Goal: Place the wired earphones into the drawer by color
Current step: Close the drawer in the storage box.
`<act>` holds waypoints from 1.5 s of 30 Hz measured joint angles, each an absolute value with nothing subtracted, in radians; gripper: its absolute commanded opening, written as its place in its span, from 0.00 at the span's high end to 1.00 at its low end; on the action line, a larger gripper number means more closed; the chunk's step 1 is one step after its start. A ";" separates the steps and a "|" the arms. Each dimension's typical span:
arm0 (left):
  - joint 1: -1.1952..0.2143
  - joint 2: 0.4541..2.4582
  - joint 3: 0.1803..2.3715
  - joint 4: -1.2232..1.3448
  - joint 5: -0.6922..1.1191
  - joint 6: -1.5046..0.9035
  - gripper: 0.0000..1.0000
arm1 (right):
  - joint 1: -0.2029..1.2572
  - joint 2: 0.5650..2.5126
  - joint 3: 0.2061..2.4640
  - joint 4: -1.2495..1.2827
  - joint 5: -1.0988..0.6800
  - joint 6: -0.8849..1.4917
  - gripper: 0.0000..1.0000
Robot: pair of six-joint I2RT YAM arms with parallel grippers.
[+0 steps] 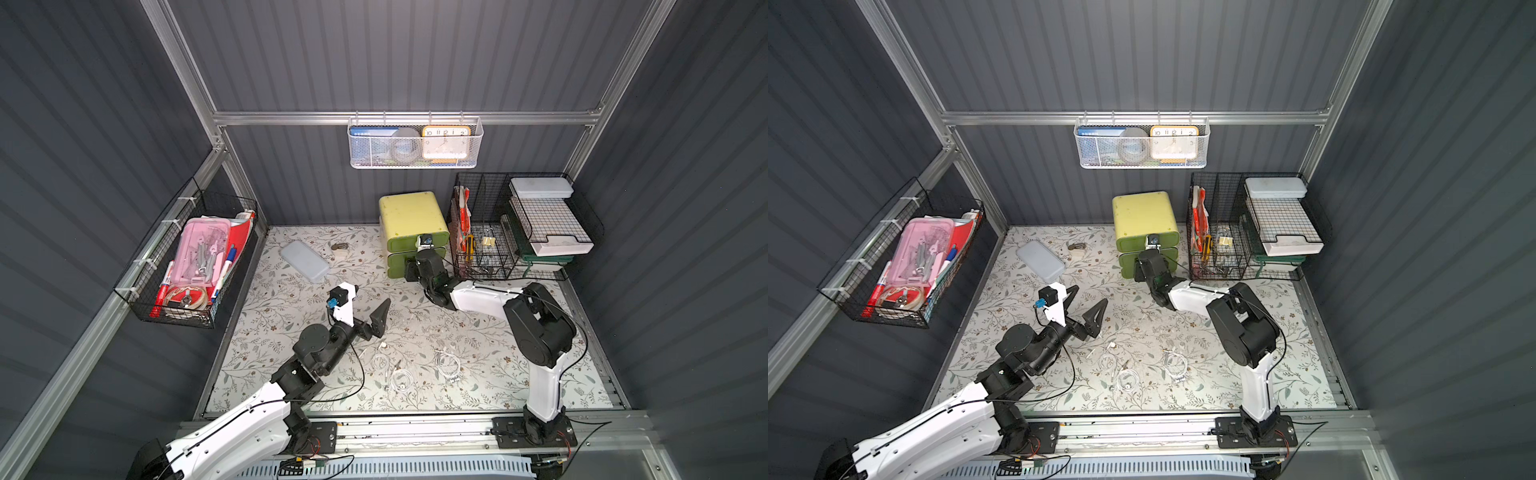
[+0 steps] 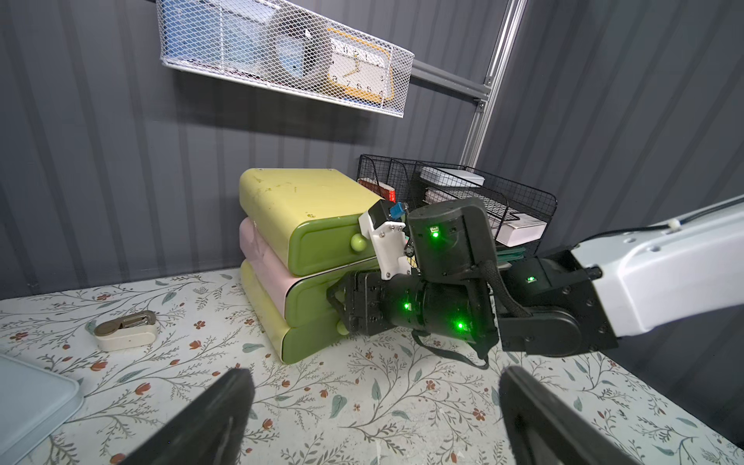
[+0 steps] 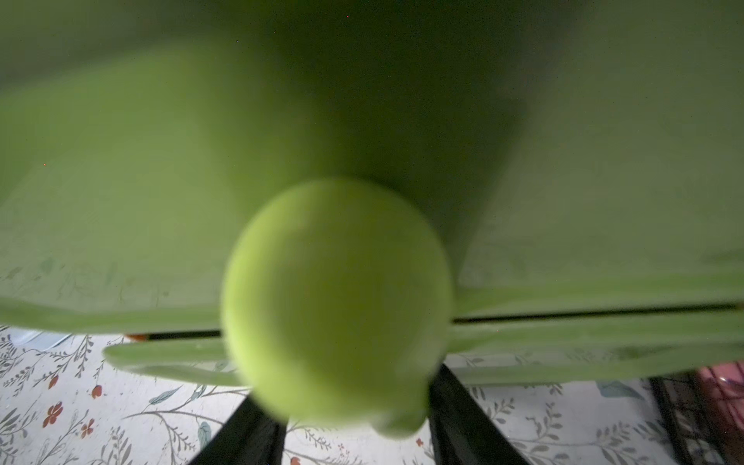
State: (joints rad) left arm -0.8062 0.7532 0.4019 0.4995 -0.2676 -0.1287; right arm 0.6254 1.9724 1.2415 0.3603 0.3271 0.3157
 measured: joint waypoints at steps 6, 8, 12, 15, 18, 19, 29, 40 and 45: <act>-0.806 0.750 0.400 0.499 -0.271 -0.129 0.01 | 0.625 1.980 1.254 0.380 0.339 0.304 0.41; -0.806 0.748 0.400 0.499 -0.271 -0.129 0.01 | 0.625 1.985 1.258 0.384 0.340 0.302 0.41; -0.806 0.741 0.397 0.500 -0.271 -0.129 0.01 | 0.625 1.985 1.258 0.388 0.340 0.302 0.39; -0.806 0.735 0.395 0.499 -0.271 -0.129 0.01 | 0.625 1.981 1.249 0.395 0.334 0.303 0.37; -0.806 0.726 0.393 0.500 -0.270 -0.129 0.01 | 0.625 1.948 1.205 0.396 0.319 0.307 0.33; -0.806 0.724 0.390 0.500 -0.270 -0.129 0.01 | 0.625 1.933 1.187 0.396 0.315 0.310 0.31; -0.806 0.795 0.385 0.528 -0.264 -0.128 0.01 | 0.607 1.744 1.025 0.380 0.167 0.381 0.03; -0.806 0.946 0.413 0.681 -0.173 -0.075 0.01 | 0.492 1.706 0.879 0.479 -0.101 0.614 0.05; -0.806 0.980 0.413 0.701 -0.084 -0.055 0.01 | 0.489 1.791 0.877 0.546 -0.118 0.689 0.12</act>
